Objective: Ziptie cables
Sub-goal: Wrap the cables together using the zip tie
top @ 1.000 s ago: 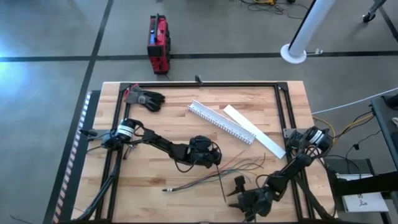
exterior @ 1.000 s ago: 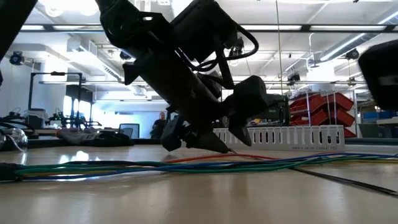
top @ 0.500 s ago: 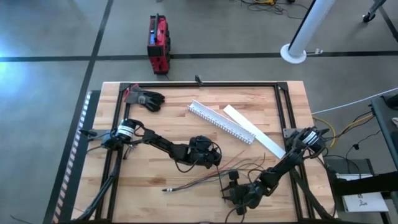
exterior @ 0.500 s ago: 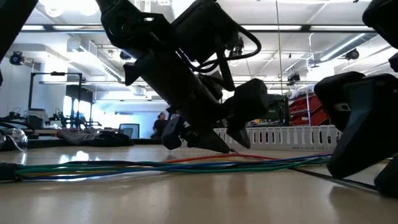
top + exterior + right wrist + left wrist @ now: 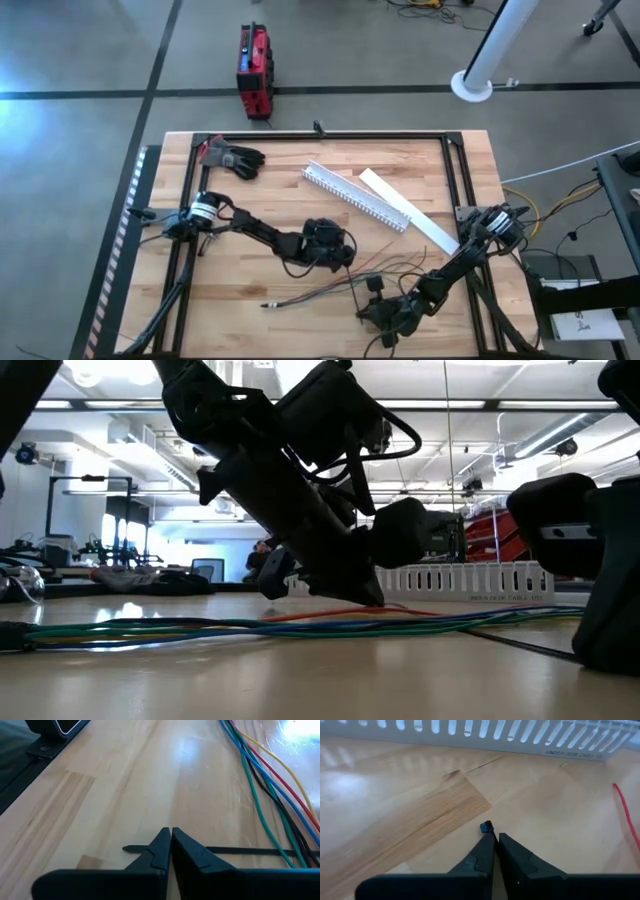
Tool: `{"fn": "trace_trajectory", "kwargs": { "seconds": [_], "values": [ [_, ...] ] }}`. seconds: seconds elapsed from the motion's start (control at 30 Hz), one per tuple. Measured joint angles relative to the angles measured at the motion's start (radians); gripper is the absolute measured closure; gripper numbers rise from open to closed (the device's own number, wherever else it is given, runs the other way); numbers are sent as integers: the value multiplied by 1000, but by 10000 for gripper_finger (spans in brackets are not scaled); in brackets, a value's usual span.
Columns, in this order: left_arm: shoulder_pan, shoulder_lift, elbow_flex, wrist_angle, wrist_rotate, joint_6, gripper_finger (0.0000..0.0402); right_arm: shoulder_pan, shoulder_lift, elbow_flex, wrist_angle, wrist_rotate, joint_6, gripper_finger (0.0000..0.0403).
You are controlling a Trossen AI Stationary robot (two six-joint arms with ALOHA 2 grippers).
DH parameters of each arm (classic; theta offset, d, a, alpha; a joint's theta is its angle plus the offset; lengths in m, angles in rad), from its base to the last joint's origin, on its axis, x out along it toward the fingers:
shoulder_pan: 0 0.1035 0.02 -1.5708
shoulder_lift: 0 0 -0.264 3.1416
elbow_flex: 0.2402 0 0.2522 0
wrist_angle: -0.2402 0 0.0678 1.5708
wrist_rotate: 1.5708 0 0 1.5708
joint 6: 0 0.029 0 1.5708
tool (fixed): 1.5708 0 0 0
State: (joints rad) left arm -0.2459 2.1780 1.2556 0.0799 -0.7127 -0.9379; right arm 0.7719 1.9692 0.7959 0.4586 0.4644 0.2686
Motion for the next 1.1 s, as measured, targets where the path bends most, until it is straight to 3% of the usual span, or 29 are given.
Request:
{"fn": "trace_trajectory", "kwargs": {
  "seconds": [0.23,0.63,1.1],
  "values": [
    [-78,-4,27,23,-49,192,401,9,-16,-3,-16,-1,1,401],
    [-178,-8,32,62,-345,278,401,51,-92,-6,-77,-2,-8,402],
    [-175,-12,31,107,-338,265,401,73,-131,-5,-71,10,-60,398]
  ]
}}
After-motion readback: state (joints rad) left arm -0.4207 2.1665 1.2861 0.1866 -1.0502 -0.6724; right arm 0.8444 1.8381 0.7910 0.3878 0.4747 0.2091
